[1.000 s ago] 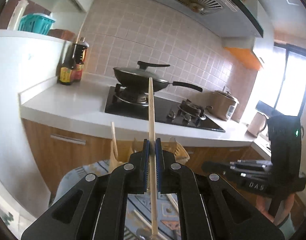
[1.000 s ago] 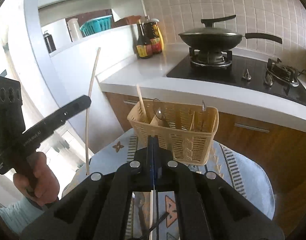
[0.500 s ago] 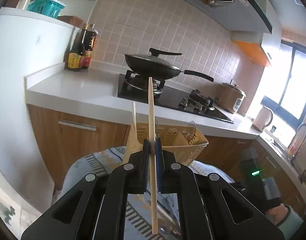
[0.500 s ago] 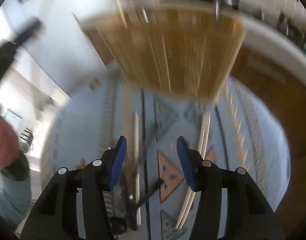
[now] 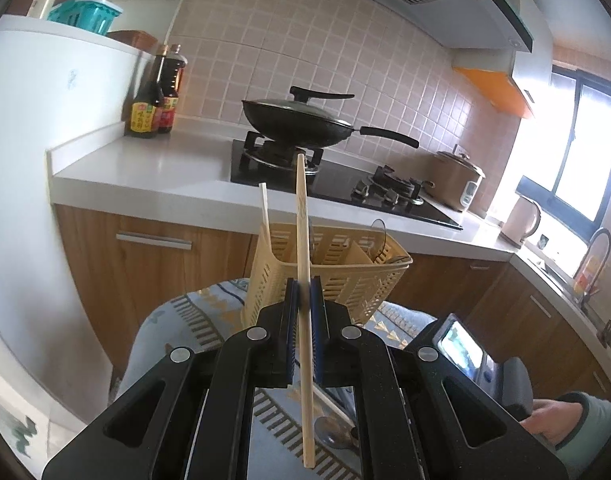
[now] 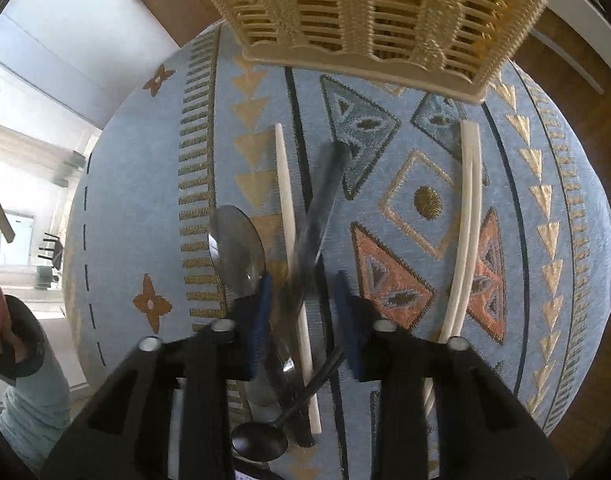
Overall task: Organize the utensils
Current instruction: 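Release the clear spoon into the caddy, then grasp a black spoon with the right tool, then lower the chopstick and black spoon into the caddy and open both tools, then lower both tools back to the table toward the remaining utensils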
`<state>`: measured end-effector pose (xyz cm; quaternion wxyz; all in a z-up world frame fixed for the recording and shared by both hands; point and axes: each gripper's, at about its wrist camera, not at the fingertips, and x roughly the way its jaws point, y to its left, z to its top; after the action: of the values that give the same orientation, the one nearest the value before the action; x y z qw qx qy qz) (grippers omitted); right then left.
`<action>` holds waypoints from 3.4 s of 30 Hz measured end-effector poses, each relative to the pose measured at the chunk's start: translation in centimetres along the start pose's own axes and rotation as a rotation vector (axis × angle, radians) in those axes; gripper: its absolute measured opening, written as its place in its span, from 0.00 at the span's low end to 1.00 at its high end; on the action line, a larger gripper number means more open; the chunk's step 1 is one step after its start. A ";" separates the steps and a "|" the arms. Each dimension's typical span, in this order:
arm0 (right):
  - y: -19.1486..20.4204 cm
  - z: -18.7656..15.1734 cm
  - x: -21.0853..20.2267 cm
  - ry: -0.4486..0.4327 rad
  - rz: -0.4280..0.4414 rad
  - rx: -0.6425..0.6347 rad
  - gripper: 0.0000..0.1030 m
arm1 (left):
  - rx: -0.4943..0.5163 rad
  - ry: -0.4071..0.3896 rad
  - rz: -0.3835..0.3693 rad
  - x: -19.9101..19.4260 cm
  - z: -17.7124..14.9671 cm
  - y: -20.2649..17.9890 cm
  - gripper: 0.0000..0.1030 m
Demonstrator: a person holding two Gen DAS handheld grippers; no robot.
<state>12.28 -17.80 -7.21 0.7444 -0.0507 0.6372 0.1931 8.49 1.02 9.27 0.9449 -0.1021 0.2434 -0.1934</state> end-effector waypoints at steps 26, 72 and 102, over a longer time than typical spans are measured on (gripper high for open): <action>-3.1 1.4 -19.5 -0.864 0.217 0.016 0.10 | -0.033 -0.223 -0.052 2.7 5.9 -1.6 0.04; -2.9 2.6 -13.8 -0.898 0.034 -0.066 0.16 | 0.020 -0.266 0.071 5.8 3.1 0.9 0.26; -6.7 -8.6 -3.2 -0.078 0.201 0.283 0.31 | -0.152 0.594 0.002 7.8 -11.6 -1.2 0.50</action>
<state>6.28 -27.47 -6.86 0.7453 0.1262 0.6304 0.1768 8.61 -4.42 -3.62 0.8222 -0.1111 0.5231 -0.1949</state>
